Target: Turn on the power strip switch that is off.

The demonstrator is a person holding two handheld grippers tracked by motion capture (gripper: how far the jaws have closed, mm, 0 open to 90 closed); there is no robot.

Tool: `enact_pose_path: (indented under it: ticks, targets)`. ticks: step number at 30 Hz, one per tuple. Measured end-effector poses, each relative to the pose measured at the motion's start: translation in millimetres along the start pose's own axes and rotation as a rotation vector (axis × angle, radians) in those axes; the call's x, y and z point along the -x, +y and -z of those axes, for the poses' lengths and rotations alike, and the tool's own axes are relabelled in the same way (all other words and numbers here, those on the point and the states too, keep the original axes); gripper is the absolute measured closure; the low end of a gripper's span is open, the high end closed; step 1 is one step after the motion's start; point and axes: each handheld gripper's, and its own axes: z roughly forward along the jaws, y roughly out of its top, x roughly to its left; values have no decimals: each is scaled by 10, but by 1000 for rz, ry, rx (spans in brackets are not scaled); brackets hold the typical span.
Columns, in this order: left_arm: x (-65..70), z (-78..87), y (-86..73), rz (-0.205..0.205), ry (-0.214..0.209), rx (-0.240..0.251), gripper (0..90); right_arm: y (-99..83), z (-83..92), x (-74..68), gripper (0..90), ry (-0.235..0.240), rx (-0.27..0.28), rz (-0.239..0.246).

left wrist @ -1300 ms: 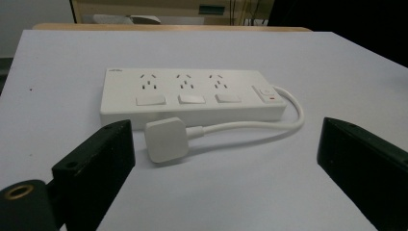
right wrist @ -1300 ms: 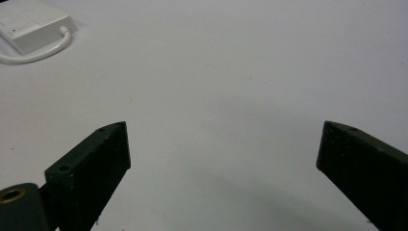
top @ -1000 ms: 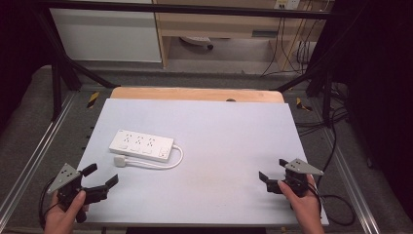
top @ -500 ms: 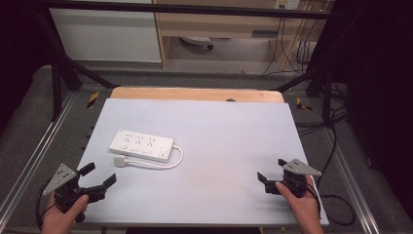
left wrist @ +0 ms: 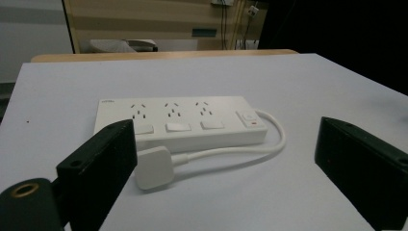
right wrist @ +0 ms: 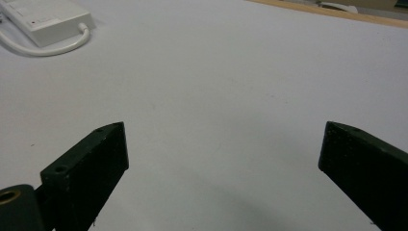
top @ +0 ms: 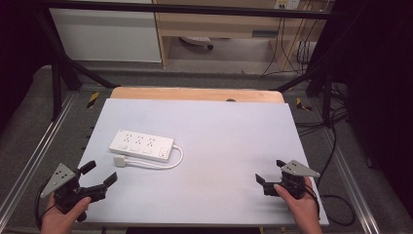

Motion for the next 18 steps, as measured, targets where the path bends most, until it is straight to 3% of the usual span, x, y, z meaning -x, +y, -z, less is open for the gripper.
enact_pose_path:
  ticks: [10,18]
  targets:
    - [-65,-27,162,14,30,3,83,8,38,0,43,5,17,-9]
    - [-66,-18,237,-3,36,2,84,1,49,1,42,19,17,-12]
